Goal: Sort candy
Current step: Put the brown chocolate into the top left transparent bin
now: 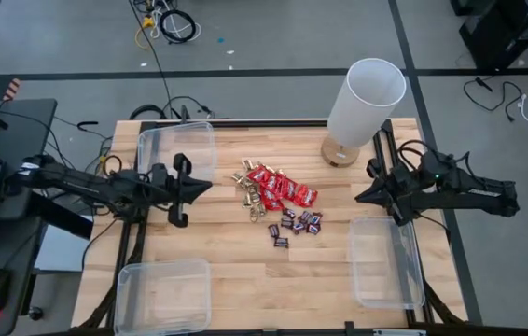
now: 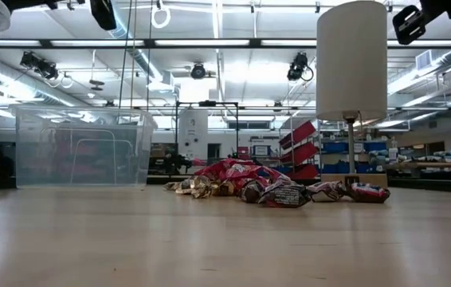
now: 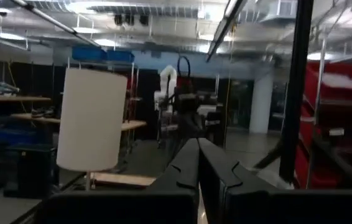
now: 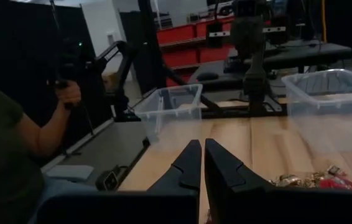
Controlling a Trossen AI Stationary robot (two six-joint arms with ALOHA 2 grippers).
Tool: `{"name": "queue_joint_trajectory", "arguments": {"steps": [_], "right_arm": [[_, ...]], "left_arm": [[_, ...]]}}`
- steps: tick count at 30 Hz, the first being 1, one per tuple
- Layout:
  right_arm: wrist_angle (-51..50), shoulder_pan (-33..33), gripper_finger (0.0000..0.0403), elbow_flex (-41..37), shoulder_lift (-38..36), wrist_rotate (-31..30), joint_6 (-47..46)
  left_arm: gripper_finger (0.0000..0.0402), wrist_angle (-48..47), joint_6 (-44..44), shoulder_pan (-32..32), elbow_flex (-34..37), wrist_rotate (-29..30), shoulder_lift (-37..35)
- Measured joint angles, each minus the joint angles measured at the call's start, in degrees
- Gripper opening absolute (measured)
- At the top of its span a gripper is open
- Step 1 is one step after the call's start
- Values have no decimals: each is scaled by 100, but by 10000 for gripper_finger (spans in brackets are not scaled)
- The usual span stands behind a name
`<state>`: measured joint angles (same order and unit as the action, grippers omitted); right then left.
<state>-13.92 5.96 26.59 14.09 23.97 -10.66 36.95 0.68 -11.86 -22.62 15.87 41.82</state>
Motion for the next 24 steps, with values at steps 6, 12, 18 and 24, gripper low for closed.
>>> {"name": "queue_joint_trajectory", "arguments": {"steps": [6,12,18,24], "right_arm": [[457,0,9,-2,23,-8,18],[1200,0,9,0,70,-60,20],[2396,0,9,-2,336,-519,-274],[3527,-8,7,88,1507,-927,572]], "left_arm": [[7,-1389,-65,7,-375,149,9],[7,-2362,-521,11,-613,332,-177],[7,-3644,-1321,12,-767,426,-681],[7,-3542,-1273,11,-784,953,-1083]]}}
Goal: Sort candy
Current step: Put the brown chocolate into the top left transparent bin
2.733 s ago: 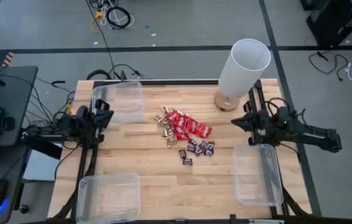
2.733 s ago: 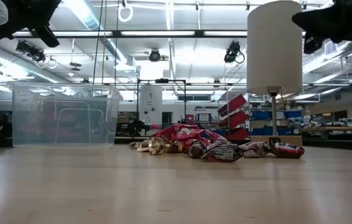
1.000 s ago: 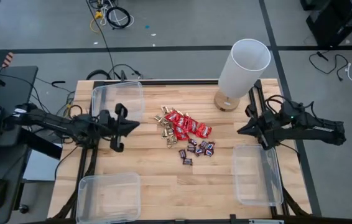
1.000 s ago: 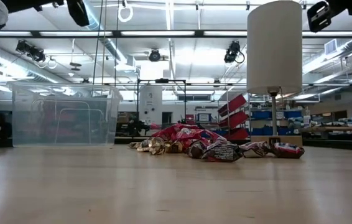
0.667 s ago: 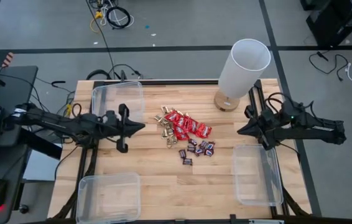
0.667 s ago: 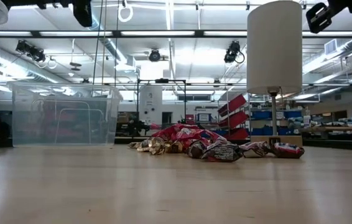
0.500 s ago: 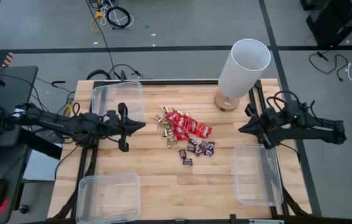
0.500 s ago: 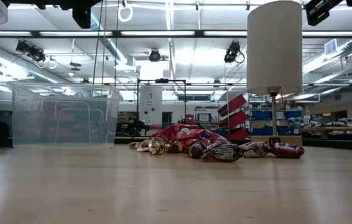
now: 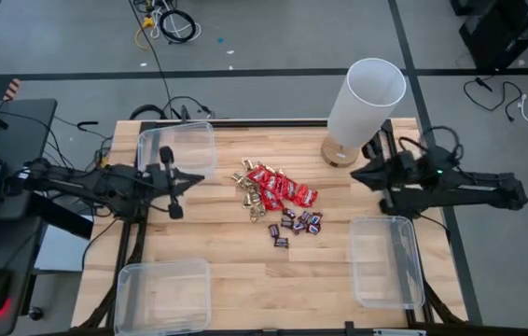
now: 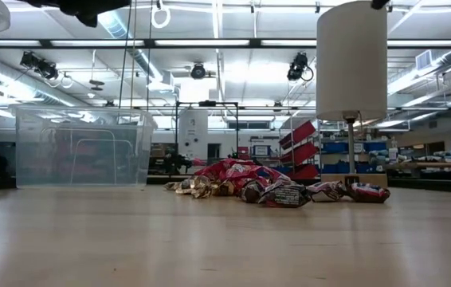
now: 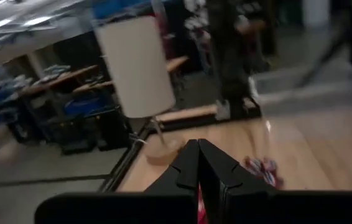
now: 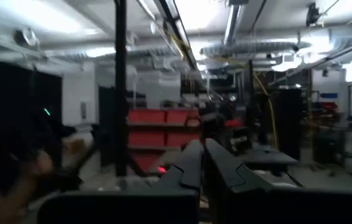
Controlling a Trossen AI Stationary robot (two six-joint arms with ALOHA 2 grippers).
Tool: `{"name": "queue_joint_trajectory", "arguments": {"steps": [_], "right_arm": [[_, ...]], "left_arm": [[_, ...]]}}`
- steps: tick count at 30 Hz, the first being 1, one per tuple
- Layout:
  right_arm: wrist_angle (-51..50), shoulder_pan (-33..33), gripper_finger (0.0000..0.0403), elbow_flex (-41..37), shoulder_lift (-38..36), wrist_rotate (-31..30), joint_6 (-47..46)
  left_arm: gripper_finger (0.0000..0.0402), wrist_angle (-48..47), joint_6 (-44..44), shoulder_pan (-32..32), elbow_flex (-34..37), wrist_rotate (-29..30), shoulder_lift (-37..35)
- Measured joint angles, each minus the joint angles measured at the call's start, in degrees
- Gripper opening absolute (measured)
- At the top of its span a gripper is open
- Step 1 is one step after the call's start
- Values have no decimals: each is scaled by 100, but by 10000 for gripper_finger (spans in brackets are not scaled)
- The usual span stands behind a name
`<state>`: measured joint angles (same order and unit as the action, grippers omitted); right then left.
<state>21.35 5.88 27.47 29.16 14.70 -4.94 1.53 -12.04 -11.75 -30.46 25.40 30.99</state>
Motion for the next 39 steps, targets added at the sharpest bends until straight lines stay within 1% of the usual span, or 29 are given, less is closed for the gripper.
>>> {"name": "queue_joint_trajectory", "arguments": {"steps": [3,6,10,12,13,15,18,19,21,23,28,32,36,39], "right_arm": [[5,-174,3,376,652,-7,331],[-306,-522,0,852,1260,-92,808],[-810,-1173,0,1462,1928,-791,1370],[-1014,-1546,0,1698,2213,-1422,1589],[-1168,-1744,0,1818,2352,-1858,1716],[-1433,-2101,0,2062,2629,-2912,1925],[-1787,-2474,0,2518,3022,-4499,1969],[-1949,-2549,0,2661,3150,-4870,1961],[-2305,-2637,0,2942,3418,-5344,1842],[-2674,-2679,0,3235,3679,-5521,1633],[-3487,-2675,0,4109,4251,-5558,918],[-3881,-2624,0,4849,4686,-5738,469],[-4317,-2552,0,5457,5113,-5758,421],[-4846,-2466,0,5834,5446,-5756,185]], "left_arm": [[7,77,513,-30,-4,38,2],[7,51,894,-42,22,20,155],[7,16,1068,-42,70,38,385],[7,35,987,-42,70,134,432],[7,38,909,-42,70,193,431],[7,37,760,-39,70,281,412],[7,37,635,-37,70,359,366],[7,38,619,-37,68,364,366],[7,-7,600,-37,68,368,375],[7,-83,607,-37,68,368,388],[7,-474,775,-37,68,379,388],[7,-486,793,-37,68,509,388],[7,-392,765,-37,68,822,386],[7,-420,764,-36,68,1058,388]]}}
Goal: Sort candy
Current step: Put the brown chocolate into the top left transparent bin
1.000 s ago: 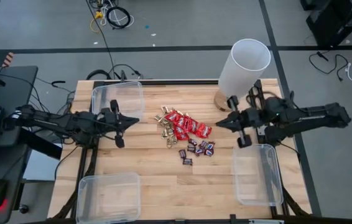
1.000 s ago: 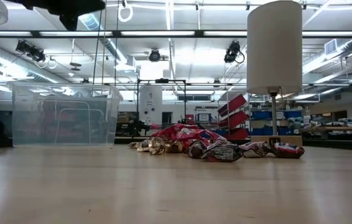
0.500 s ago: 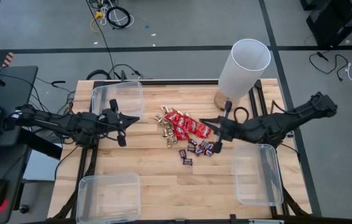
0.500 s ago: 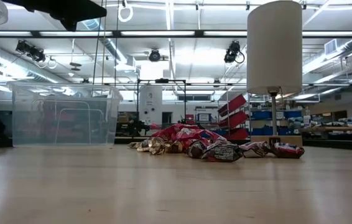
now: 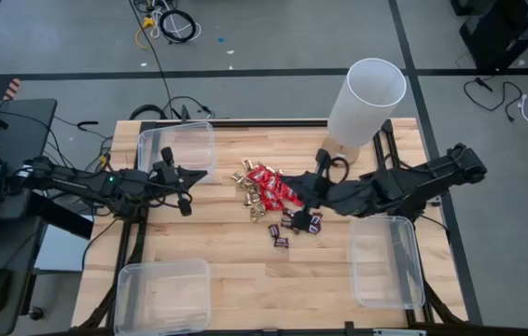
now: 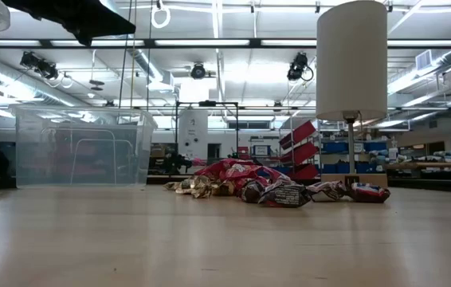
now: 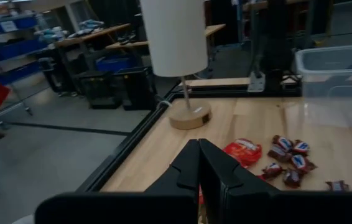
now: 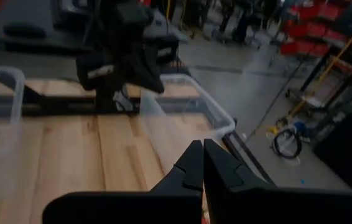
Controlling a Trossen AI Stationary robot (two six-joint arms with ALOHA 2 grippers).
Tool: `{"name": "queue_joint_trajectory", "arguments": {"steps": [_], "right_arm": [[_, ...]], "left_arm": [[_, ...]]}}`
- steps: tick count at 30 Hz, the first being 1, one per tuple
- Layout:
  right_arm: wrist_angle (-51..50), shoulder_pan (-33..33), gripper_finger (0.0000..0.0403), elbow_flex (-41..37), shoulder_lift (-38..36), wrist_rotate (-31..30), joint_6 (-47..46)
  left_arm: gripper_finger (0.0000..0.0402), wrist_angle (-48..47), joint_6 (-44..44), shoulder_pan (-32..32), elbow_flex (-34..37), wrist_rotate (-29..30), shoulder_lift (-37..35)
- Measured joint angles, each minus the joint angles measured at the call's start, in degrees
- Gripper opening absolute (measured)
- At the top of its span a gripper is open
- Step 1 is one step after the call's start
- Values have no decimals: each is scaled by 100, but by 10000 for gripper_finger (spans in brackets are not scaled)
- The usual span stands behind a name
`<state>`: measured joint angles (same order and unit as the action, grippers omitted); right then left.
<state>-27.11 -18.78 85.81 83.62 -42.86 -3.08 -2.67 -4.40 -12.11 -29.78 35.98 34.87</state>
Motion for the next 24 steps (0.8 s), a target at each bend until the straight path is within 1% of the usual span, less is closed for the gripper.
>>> {"name": "queue_joint_trajectory", "arguments": {"steps": [6,8,10,13,15,18,21,24], "right_arm": [[-1785,278,0,669,546,67,-1072],[-2133,378,0,793,682,368,-1220],[-2181,472,0,809,790,800,-1212],[-2199,606,0,812,1010,1387,-1114],[-2224,660,0,810,1164,1546,-887],[-2286,691,0,810,1366,1618,-332],[-2487,694,0,810,1570,1916,161],[-2737,692,0,810,1753,2241,441]], "left_arm": [[7,-48,0,-1,0,29,0],[7,-91,0,-1,0,27,0],[7,-110,9,-1,0,26,0],[7,-130,13,-1,0,22,0],[7,-73,41,-1,1,22,0],[7,-33,53,-1,0,20,0],[7,-59,74,-1,2,14,2],[7,-186,239,-1,2,-26,4]]}}
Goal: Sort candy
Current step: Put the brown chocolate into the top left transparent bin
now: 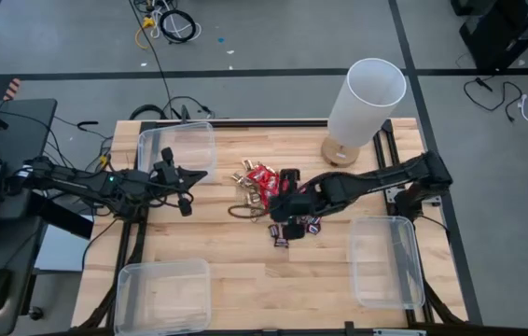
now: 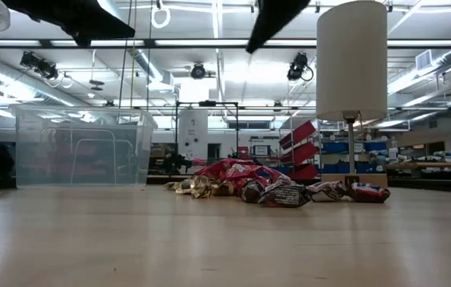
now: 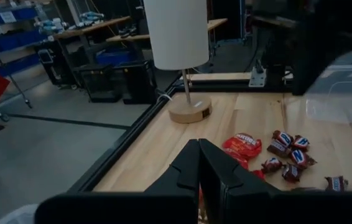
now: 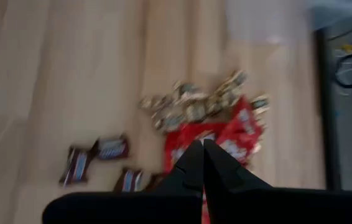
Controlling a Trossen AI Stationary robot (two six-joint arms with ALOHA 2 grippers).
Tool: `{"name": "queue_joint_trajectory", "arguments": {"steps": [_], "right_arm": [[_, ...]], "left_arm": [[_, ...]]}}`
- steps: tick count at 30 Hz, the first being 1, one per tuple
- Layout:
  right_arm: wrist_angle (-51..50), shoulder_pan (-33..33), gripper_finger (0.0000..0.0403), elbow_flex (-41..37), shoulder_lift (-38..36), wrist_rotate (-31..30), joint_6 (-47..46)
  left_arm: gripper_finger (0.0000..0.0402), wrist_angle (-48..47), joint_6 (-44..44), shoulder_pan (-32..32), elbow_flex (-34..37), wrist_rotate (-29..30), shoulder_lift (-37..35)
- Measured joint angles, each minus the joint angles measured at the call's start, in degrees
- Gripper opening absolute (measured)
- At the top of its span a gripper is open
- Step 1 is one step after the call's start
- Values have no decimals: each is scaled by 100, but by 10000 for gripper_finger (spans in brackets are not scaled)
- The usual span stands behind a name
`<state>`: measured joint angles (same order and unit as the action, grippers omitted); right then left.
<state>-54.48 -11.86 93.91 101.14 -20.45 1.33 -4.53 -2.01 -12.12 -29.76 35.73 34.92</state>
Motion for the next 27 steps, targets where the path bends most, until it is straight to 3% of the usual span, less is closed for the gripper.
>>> {"name": "queue_joint_trajectory", "arguments": {"steps": [7,15,19,27], "right_arm": [[-572,0,0,-4,515,522,489],[-954,-58,0,-186,701,569,337],[-494,-98,0,-886,328,692,153],[1515,6,0,-2628,-326,687,-137]], "left_arm": [[7,161,116,0,0,0,-2],[7,-2,103,0,0,2,-4],[7,-11,117,0,0,2,-7],[7,88,96,0,0,2,-9]]}}
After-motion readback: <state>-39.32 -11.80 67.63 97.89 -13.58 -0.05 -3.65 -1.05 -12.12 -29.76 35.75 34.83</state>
